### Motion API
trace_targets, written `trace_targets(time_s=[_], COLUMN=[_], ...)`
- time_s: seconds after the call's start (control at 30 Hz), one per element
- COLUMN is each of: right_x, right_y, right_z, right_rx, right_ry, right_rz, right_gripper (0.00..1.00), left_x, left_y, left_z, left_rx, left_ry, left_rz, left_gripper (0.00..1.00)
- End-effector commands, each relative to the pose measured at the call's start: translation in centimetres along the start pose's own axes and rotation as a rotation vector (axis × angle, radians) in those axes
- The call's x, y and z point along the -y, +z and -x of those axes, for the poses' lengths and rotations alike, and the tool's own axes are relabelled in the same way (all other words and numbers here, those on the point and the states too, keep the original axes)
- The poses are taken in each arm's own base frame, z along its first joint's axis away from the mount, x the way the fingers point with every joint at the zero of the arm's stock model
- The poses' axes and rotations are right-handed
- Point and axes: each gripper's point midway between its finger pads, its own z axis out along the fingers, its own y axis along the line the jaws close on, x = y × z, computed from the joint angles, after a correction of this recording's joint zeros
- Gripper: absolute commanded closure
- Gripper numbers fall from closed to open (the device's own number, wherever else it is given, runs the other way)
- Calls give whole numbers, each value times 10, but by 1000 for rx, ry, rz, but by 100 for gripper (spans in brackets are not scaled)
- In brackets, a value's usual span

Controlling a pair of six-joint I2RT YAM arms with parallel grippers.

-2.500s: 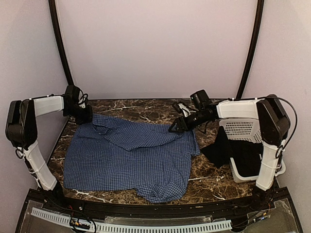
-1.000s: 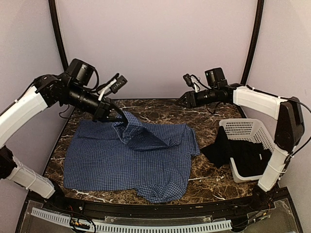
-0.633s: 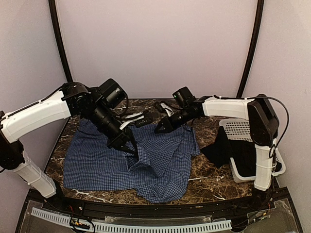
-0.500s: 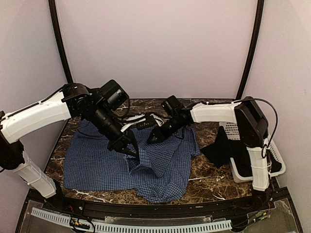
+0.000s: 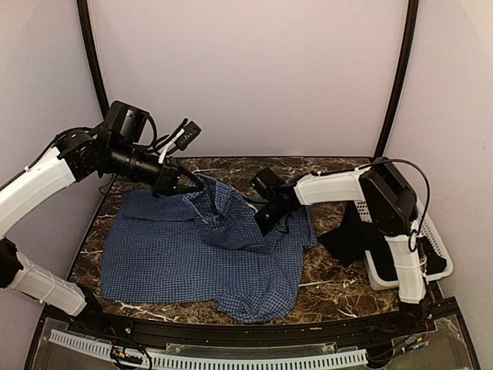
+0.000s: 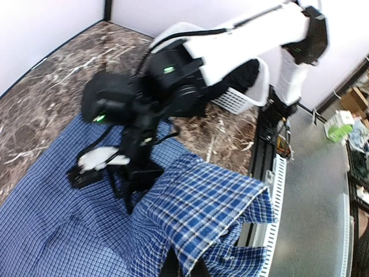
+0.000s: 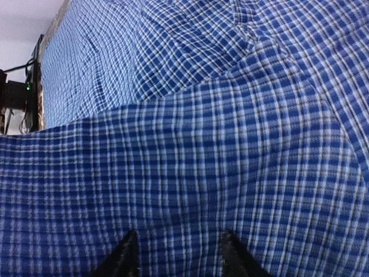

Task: Fold and stack the mixed laundry pile
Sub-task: Adjust the 1/3-folded shirt at the center of the board.

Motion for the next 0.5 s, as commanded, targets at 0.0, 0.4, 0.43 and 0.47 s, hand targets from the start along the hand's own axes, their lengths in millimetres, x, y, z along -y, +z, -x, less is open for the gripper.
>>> trace_targets(time_s=[0.0, 0.4, 0.43, 0.47], right_x=[-10, 88, 95, 101], right_y=[-80, -156, -149, -144], right_z=[36, 41, 39, 37], right_rx=[167, 301, 289, 281], right_ry=[-13, 123, 135, 144], right_rz=[-42, -261, -262, -264], right_gripper=[43, 38, 38, 39], left_x=[-52, -211, -224, -231], left_y=[-9, -61, -72, -74], left_z=[-2, -84, -92, -99], left_rx=[90, 189, 209, 219], left_ry=[-169, -693, -732, -770], left_rz=[127, 528, 561, 574], left_gripper=[100, 100, 100, 100])
